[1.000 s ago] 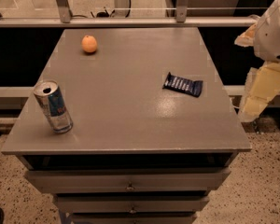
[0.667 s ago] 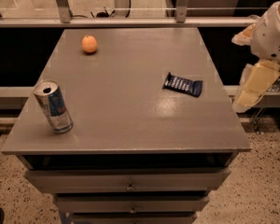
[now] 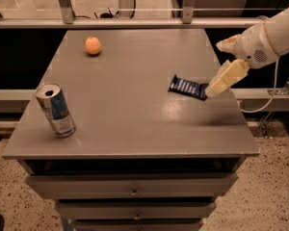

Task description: Pick rxbar blueberry

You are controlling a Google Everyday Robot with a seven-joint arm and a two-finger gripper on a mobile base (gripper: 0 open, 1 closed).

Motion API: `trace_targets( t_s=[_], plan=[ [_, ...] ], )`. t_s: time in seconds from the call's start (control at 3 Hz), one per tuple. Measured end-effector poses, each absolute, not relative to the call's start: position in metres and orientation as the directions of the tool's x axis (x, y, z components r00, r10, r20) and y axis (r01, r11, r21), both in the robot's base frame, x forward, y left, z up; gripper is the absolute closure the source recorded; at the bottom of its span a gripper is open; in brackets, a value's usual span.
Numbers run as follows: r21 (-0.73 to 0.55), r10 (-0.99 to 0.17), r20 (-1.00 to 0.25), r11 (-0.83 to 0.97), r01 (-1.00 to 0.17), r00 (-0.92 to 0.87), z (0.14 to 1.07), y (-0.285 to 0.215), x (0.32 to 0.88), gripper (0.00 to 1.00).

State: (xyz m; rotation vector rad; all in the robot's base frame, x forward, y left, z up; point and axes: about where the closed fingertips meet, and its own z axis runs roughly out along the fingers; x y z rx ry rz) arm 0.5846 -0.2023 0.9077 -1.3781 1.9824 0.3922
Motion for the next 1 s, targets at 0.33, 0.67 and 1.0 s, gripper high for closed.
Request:
trace_targets(
  t_s=[0.33,0.67,1.0],
  plan=[
    [-0.097,-0.673,-0.708,0.393,-0.914,-0.214,0.889,-0.18,0.59,0.0],
    [-0.085,-0.685,-0.685,0.413,-0.907,-0.248,0.852,-0.148,0.603,0.0],
    [-0.08,-0.692,-0.667,0.437,-0.896,-0.278,0.831,-0.14,0.615,0.0]
  ],
)
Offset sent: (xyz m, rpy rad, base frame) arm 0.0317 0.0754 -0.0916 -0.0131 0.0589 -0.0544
